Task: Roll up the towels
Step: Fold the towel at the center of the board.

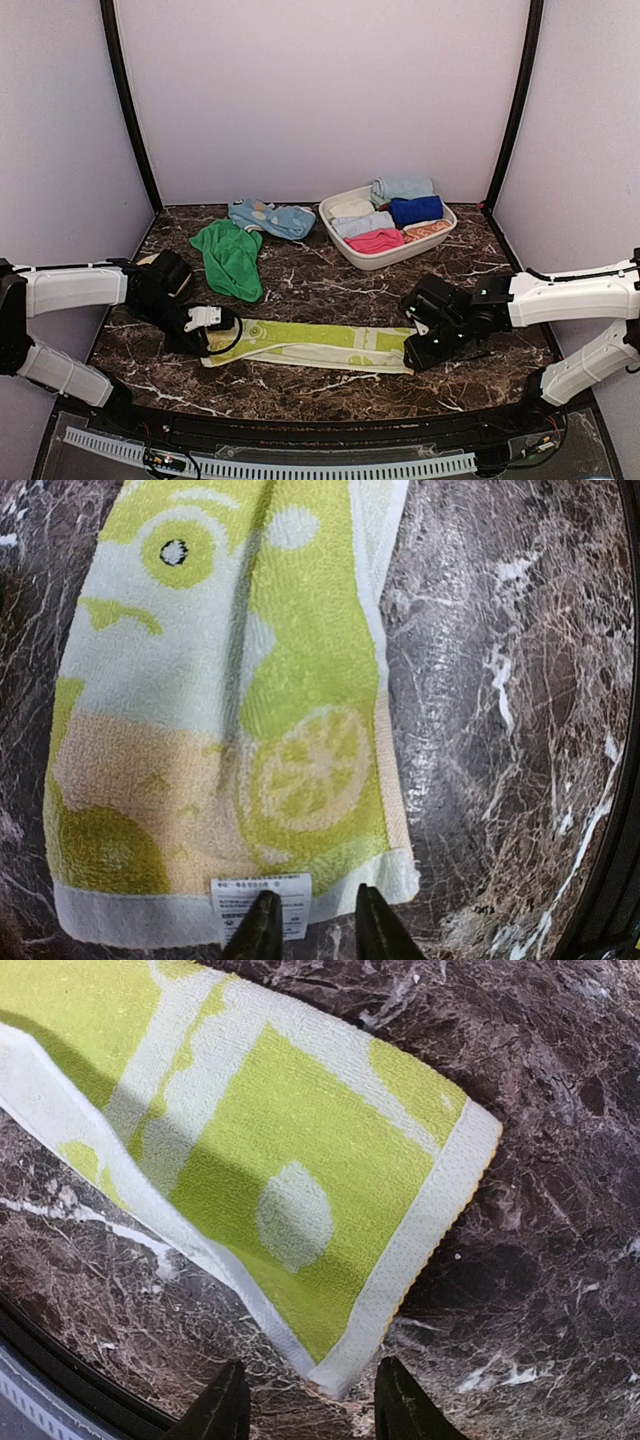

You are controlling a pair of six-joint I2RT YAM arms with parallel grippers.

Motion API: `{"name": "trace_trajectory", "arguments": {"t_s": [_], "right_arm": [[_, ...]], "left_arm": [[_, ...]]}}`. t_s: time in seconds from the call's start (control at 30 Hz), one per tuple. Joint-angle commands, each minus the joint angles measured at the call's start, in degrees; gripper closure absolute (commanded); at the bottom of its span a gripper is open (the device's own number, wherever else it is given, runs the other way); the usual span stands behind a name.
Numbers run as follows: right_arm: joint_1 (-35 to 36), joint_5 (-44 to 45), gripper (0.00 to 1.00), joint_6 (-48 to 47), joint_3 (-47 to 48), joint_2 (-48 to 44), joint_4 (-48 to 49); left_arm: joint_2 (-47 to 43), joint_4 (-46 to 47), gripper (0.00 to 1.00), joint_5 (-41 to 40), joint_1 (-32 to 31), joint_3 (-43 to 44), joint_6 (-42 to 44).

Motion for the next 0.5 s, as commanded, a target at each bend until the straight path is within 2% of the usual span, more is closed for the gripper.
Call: {"name": "trace_trajectory", "arguments": {"t_s": [0.0,0.1,0.17,0.3,0.37,0.47], "right_arm": [[0.5,0.54,0.58,-1.13,1.48,0.51,-1.02],[0.5,0.66,0.58,-1.91,2.26,1.36,-2.05],[0.46,0.35,0.56,-2.24,2.54,1.68,-2.18],[0.5,-1.43,0.57,-2.81,2.22,1.51,-1.77],[0.5,-1.93,0.56,-3.11,2.07,1.23,-1.87],[0.5,-2.67,0.53,-3.61,2.07,1.14,-2.34]], "left_arm": [[-0.05,-2.15,0.76,0.47,-0.36,-0.43,1.71],[0.54,-3.32,0.8,1.12,-0.55,-0.18,1.88],[1.11,-4.39,0.79,1.79,-0.76,0.25,1.68],[1.17,-7.16,0.53,2.65,-0.9,0.69,2.09],[0.35,-7.66,0.48,2.32,-0.97,0.52,2.82],[-0.82,-8.73,0.46,2.74,-1.05,0.68,3.62]]}}
